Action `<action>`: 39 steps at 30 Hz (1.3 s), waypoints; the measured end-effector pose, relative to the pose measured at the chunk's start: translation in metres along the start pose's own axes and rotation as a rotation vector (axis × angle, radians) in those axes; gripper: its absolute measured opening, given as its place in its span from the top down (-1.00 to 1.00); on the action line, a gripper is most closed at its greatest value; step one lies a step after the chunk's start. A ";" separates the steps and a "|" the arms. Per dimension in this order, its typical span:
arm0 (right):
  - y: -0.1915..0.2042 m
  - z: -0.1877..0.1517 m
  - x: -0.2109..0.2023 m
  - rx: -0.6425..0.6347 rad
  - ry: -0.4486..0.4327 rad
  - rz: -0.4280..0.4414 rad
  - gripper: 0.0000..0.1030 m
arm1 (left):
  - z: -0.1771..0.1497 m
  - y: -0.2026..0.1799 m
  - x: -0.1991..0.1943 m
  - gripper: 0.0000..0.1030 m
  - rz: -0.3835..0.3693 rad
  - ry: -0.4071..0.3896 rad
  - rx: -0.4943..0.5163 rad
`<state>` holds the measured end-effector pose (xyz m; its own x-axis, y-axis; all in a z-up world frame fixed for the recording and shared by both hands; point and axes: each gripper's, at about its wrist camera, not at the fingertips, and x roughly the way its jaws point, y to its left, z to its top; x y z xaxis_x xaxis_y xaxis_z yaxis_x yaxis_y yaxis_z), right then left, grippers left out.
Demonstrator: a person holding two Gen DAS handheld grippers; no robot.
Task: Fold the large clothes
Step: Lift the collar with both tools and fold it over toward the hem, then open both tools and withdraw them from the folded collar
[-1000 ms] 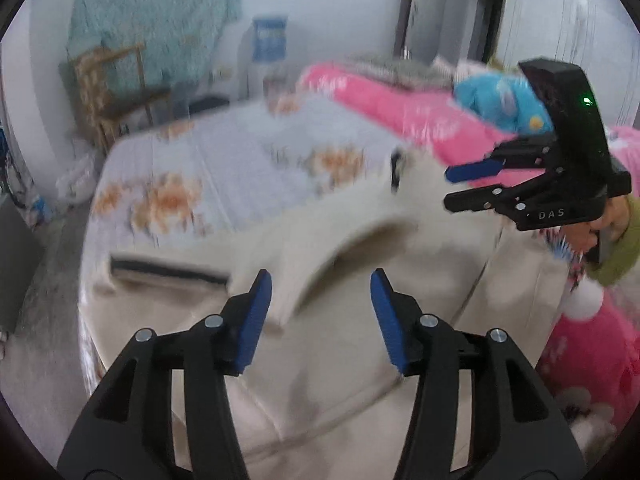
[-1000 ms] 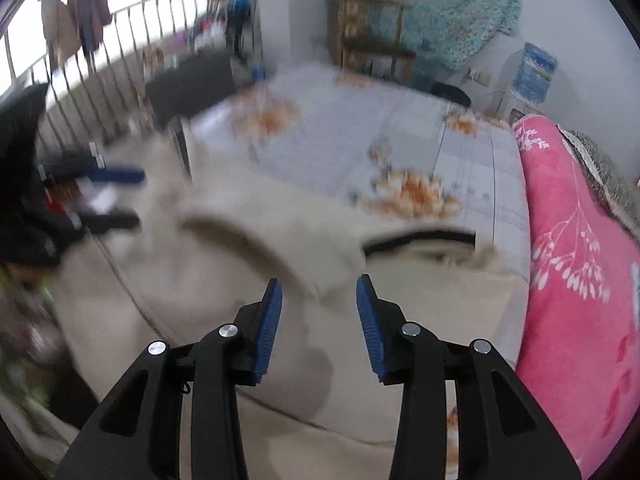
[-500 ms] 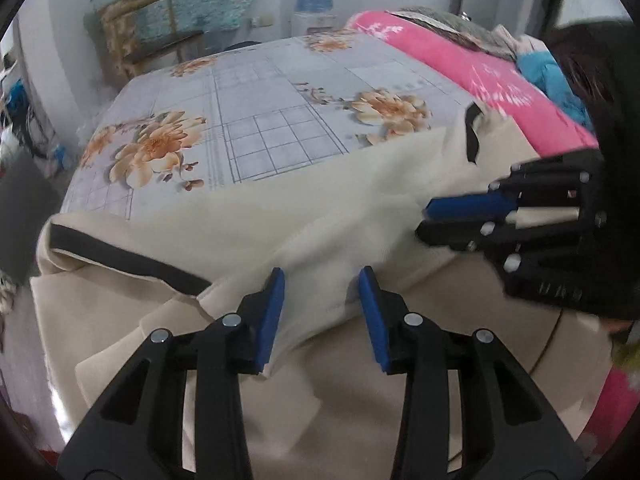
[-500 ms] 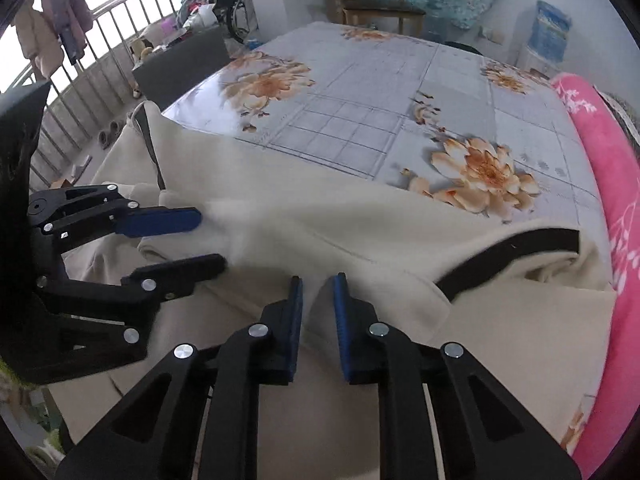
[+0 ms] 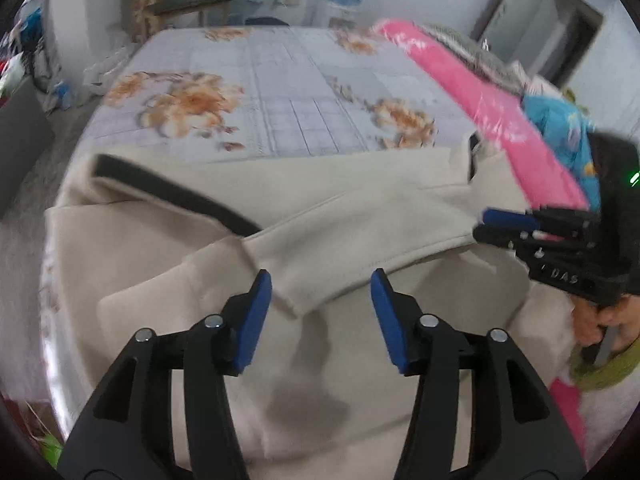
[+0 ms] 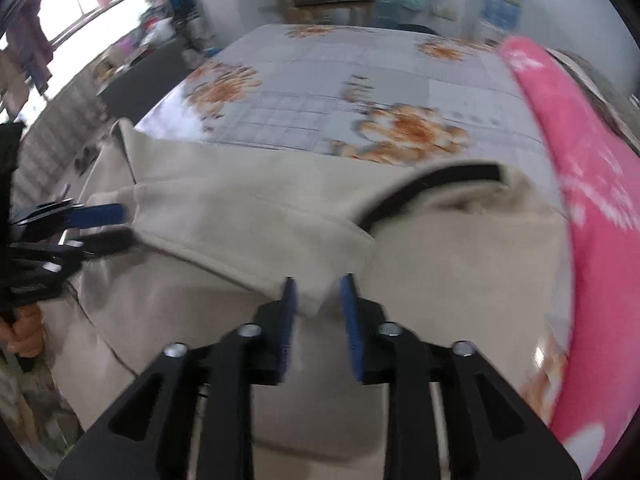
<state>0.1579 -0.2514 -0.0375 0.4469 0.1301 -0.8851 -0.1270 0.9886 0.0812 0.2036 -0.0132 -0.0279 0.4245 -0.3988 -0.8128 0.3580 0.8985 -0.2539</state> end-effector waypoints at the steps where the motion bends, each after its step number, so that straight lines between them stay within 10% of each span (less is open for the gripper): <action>1: -0.001 -0.005 -0.008 0.006 -0.003 -0.020 0.41 | -0.004 0.003 -0.012 -0.05 -0.001 -0.014 -0.011; 10: 0.028 -0.084 -0.092 0.024 -0.136 0.092 -0.38 | -0.095 0.026 -0.112 -0.35 -0.043 -0.156 -0.057; 19: 0.075 -0.151 -0.059 0.047 -0.092 0.106 -0.44 | -0.194 0.045 -0.123 -0.26 0.010 -0.202 -0.159; 30: 0.074 -0.158 -0.045 0.111 -0.096 0.082 -0.44 | -0.179 0.064 -0.116 0.11 0.234 -0.213 -0.129; 39: 0.074 -0.155 -0.044 0.117 -0.093 0.076 -0.44 | -0.171 0.105 -0.093 0.35 0.171 -0.200 -0.229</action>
<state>-0.0085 -0.1956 -0.0633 0.5205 0.2058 -0.8287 -0.0623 0.9771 0.2036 0.0594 0.1499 -0.0688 0.6249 -0.2470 -0.7406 0.0815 0.9641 -0.2528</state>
